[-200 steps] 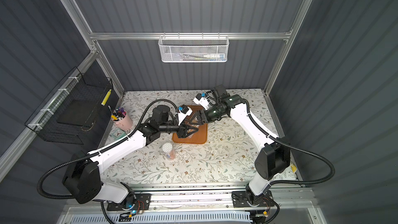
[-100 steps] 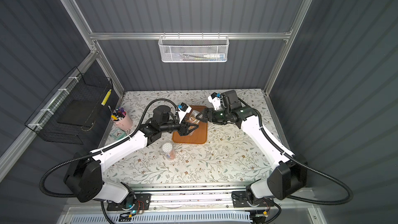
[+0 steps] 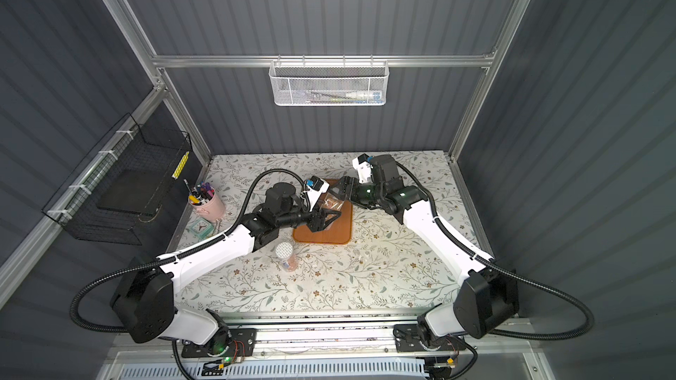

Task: Pour the candies out of the jar
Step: Unscrew the lid from the jar.

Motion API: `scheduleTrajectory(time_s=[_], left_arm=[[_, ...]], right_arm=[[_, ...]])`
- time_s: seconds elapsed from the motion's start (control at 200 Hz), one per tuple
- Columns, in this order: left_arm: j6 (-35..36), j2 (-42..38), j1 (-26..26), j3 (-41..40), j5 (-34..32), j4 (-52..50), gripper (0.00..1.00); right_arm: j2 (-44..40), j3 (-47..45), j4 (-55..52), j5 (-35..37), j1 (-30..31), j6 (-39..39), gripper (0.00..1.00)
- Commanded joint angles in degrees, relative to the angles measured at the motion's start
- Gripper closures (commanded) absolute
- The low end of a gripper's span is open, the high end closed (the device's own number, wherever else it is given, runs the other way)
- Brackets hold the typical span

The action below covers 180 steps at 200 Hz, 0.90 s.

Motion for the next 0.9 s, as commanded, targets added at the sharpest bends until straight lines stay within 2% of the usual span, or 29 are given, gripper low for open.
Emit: scheduleTrajectory(time_s=[0.0,0.2,0.32,0.395,0.5,0.635,0.73,0.895], left_arm=[[-0.2,-0.2,-0.5,-0.6,-1.0,3.2,1.00],[-0.5,0.6,-0.7,0.4,-1.0,3.2,1.00],[-1.3,0.6,-0.6,0.9,0.3,3.7,1.00],[-1.5,0.5,-0.6,1.1,5.5,4.8,1.00],[-1.1,1.0,-0.6,2.0,14.9,5.9,1.00],[-1.2,0.4,-0.6,0.3,20.9,9.9,1.00],[-1.0,-0.5,-0.6,-2.3,21.2,13.6,1.00],[-0.4,0.7,-0.6,-2.4,19.3,12.5,1.00]], right_arm=[[0.4,1.0,1.9,3.0,0.7,1.4,0.29],[1.0,1.4,1.9,4.5,2.1,1.5,0.50],[0.3,1.1,1.4,4.4,2.0,-1.7,0.55],[-0.7,-0.4,5.2,-0.5,1.8,-7.7,0.55],[-0.7,-1.2,10.7,-15.0,0.5,-15.1,0.55],[0.9,0.4,13.1,-29.0,-1.2,-17.6,0.58],[0.9,0.3,13.2,-32.0,-1.6,-18.2,0.57],[-0.1,0.1,11.0,-28.6,-1.7,-19.4,0.55]])
